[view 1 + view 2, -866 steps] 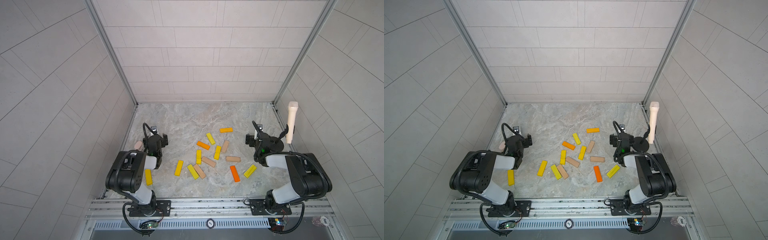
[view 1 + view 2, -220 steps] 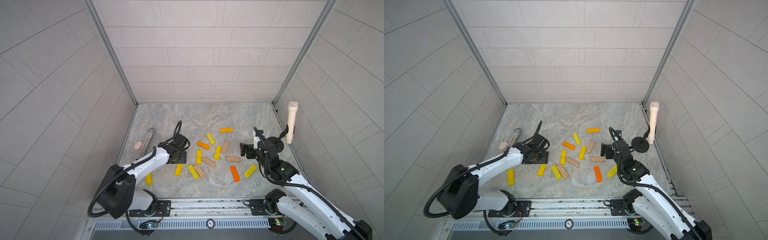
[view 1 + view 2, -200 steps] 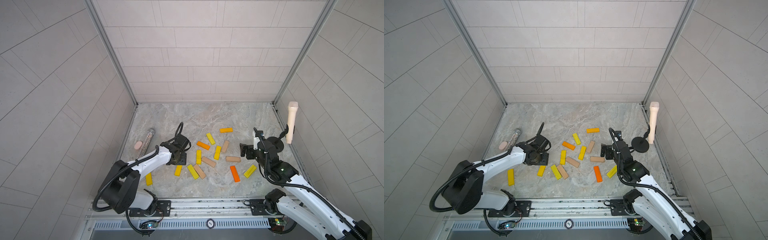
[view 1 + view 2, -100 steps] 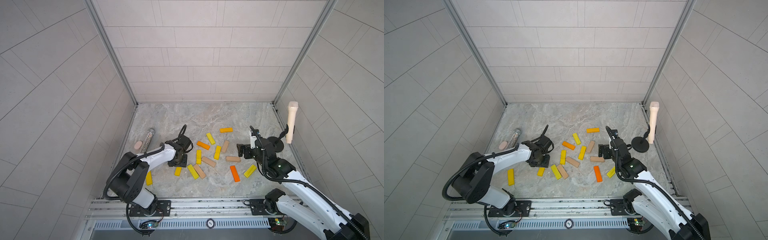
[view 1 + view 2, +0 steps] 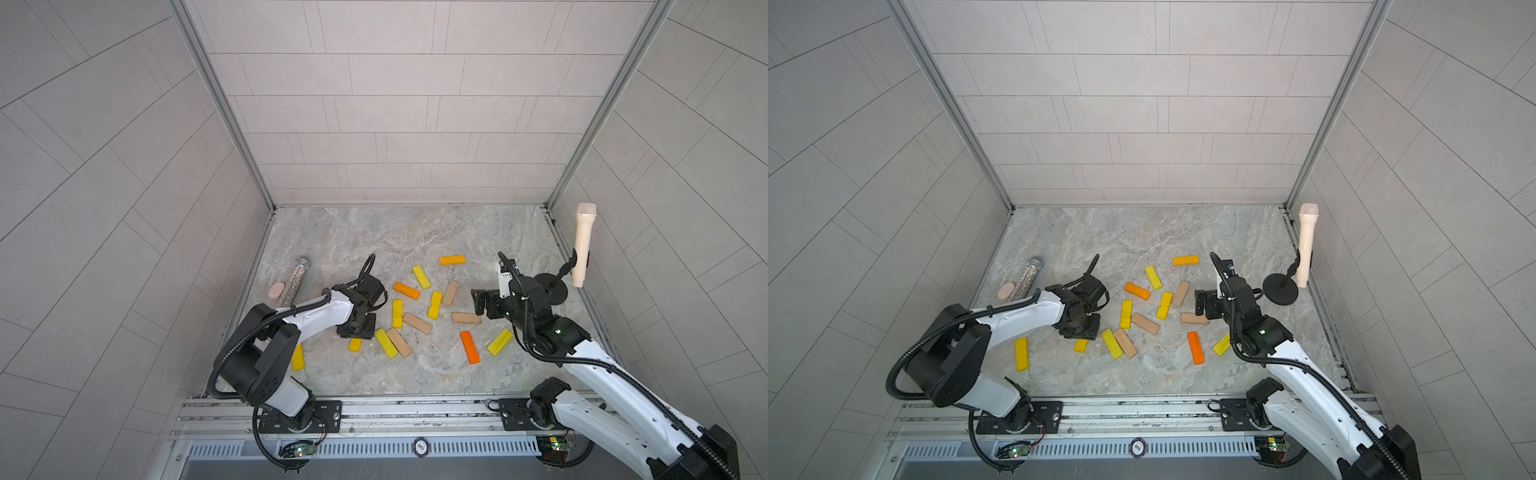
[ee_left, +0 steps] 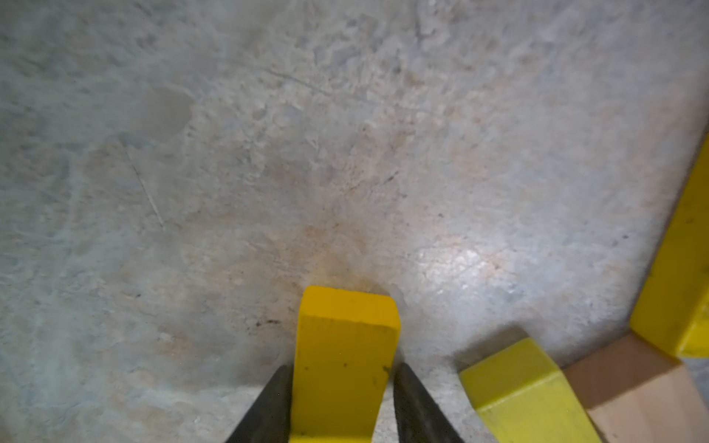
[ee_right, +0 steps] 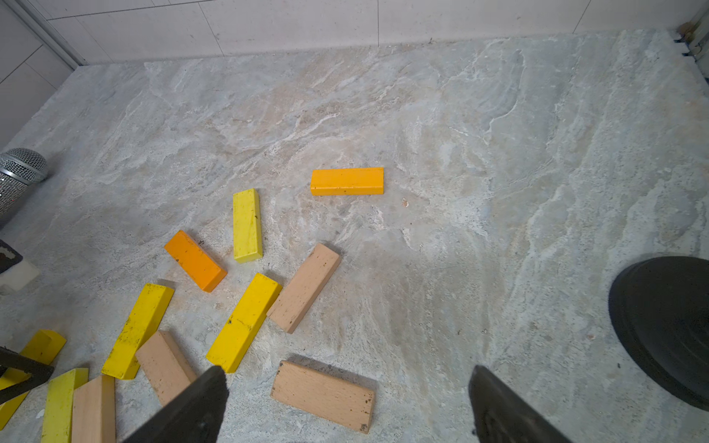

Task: Assemble the number 8 with building blocks
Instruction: Pick up the building block from the center of the board, then place the building block at the center of the board.

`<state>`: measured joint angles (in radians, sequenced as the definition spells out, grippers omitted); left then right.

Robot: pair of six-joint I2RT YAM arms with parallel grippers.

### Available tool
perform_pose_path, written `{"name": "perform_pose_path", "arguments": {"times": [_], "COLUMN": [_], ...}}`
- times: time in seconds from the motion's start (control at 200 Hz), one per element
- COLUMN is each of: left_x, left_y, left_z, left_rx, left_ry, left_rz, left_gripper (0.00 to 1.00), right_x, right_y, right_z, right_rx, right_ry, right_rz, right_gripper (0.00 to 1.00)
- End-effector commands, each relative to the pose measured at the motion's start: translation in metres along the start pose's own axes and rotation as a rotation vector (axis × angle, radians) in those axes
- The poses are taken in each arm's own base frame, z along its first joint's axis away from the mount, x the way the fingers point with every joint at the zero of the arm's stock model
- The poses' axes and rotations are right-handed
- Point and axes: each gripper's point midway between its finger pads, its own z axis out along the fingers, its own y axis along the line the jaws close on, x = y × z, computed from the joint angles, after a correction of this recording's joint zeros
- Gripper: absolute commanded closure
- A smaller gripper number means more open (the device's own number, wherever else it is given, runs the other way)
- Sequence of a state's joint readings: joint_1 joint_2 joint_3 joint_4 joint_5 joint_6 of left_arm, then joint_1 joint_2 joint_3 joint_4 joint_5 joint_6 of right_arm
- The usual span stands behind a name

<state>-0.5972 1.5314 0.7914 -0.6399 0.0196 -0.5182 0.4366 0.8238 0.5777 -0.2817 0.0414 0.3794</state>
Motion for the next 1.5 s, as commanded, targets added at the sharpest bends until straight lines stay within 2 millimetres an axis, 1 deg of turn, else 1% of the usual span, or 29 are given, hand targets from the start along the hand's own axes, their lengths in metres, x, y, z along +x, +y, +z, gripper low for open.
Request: {"name": "perform_pose_path", "arguments": {"times": [0.0,0.105,0.18,0.24,0.465,0.705,0.981,1.101,1.316,1.381,1.491], "left_x": [0.009,0.009,0.007,0.004,-0.007,-0.034,-0.075,-0.090,-0.108,-0.113,-0.117], "left_y": [0.005,0.005,0.005,0.005,0.002,-0.002,-0.003,0.002,0.015,0.016,0.020], "left_z": [0.003,0.004,0.004,0.003,0.001,-0.005,-0.012,-0.012,-0.008,-0.007,-0.003], "left_rx": [-0.020,-0.023,-0.024,-0.022,-0.031,-0.062,-0.048,-0.048,-0.026,-0.012,-0.034], "left_ry": [0.017,0.013,0.003,-0.007,-0.028,-0.063,-0.095,-0.092,-0.082,-0.081,-0.065], "left_rz": [-0.014,-0.019,-0.023,-0.025,-0.043,-0.058,-0.094,-0.111,-0.163,-0.168,-0.164], "left_gripper": [0.58,0.61,0.65,0.68,0.74,0.78,0.80,0.81,0.81,0.81,0.81], "right_x": [-0.010,-0.010,-0.010,-0.011,-0.012,-0.014,-0.014,-0.014,-0.015,-0.015,-0.015], "right_y": [0.004,0.004,0.003,0.002,0.000,-0.002,-0.004,-0.003,-0.004,-0.004,-0.005], "right_z": [-0.004,-0.005,-0.005,-0.006,-0.010,-0.014,-0.015,-0.015,-0.015,-0.015,-0.015], "right_rx": [-0.012,-0.011,-0.010,-0.004,0.007,0.017,0.022,0.019,0.024,0.023,0.030], "right_ry": [-0.021,-0.020,-0.019,-0.022,-0.024,-0.039,-0.047,-0.047,-0.048,-0.048,-0.048], "right_rz": [0.020,0.025,0.028,0.028,0.034,0.039,0.043,0.041,0.040,0.038,0.038], "right_gripper": [0.00,0.00,0.00,0.01,0.02,0.03,0.03,0.04,0.04,0.04,0.04]}}
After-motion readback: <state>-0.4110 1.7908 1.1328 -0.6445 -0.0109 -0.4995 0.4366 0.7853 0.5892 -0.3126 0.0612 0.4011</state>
